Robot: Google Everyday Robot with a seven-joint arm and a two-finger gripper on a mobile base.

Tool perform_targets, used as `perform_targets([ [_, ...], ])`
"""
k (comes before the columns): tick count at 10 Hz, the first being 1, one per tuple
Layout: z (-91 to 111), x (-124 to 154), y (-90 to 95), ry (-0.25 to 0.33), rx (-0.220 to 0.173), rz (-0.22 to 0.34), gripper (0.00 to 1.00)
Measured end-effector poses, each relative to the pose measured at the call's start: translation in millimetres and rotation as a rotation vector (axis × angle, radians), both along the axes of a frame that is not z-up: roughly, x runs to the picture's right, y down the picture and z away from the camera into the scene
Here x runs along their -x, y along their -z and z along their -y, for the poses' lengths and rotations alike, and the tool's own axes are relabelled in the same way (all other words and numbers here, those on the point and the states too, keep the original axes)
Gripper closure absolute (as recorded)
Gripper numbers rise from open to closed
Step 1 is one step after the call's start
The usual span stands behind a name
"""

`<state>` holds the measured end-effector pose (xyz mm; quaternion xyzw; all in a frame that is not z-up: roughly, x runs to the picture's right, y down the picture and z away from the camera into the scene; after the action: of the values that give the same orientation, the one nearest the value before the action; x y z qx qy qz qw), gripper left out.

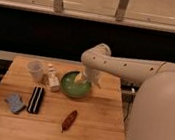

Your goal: Pick up the ceramic bowl

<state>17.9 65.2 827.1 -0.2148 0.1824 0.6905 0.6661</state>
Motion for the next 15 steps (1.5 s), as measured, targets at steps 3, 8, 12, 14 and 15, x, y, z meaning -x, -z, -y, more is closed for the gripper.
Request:
perform_targets([
  [3,-6.7,6.0,-24.3,-0.025,0.045,0.023,0.20],
  [8,-9.5,6.2,-28.8,-0.028,0.058,0.031,0.20],
  [12,-26.8,-14.3,-48.1,-0.077,0.107,-0.003,0.20],
  [14,-34.8,-21.6,-61.9,-0.106,0.133,-0.016,0.20],
  [15,-38.2,-21.6,-67.9,-0.112,0.148,-0.015,0.20],
])
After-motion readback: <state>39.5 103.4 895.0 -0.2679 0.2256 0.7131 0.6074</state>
